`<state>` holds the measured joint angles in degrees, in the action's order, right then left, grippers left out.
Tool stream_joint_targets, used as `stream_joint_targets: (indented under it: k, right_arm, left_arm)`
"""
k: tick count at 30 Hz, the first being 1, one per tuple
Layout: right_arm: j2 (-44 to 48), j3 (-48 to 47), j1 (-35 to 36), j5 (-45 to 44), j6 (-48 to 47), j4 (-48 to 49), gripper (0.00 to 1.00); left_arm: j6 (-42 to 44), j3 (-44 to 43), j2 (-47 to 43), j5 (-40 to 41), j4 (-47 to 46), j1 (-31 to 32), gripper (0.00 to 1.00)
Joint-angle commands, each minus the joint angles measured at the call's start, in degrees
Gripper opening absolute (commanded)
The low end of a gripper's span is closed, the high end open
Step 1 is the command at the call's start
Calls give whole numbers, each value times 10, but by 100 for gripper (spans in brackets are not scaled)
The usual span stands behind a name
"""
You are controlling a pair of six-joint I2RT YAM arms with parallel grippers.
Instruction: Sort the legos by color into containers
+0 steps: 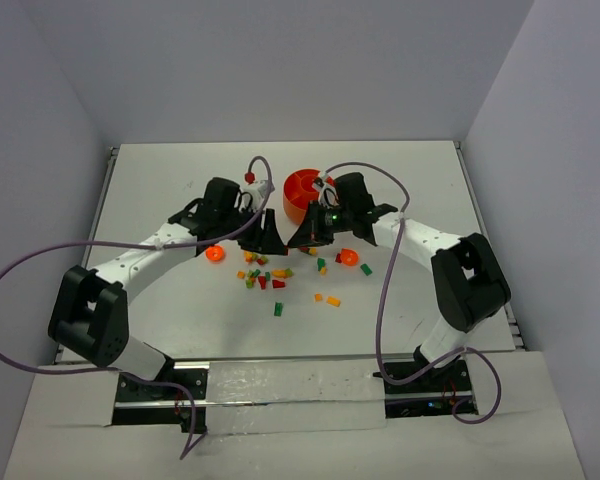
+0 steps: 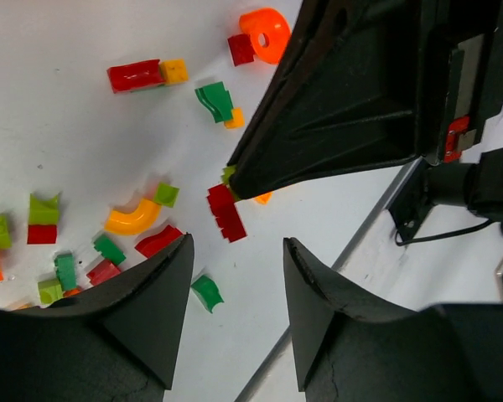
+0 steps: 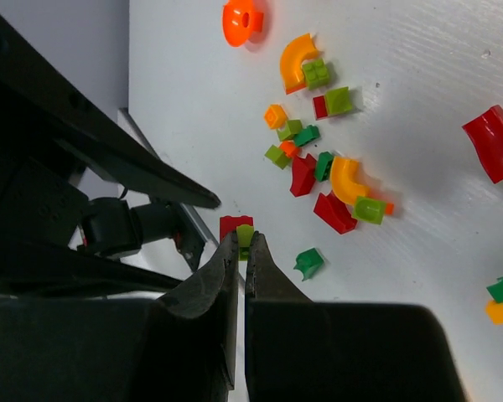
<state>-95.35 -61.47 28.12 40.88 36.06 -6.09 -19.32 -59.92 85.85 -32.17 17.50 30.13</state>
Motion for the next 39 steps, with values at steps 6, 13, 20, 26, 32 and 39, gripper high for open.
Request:
stream_joint_targets:
  k: [6,13,20,26,32,39]
  right_arm:
    - [43,-19,11,-12,19,5,0]
    - [50,-12,11,-18,21,6,0]
    - [54,-11,13,-40,1,-8,0]
    - [63,-13,-26,-187,-98,-85,0]
    - [59,21,-109,-280,-186,-118,0]
    - [18,10,-128,-322,-247,-130,8]
  left_arm:
    - [14,-35,16,65,8,31,48]
    - [10,-47,31,90,13,31,26]
    - [5,-51,46,82,12,30,2]
    - [36,-47,71,150,32,7,0]
    - [68,-56,128,214,36,-15,0]
    - [90,-81,174,217,39,-18,1]
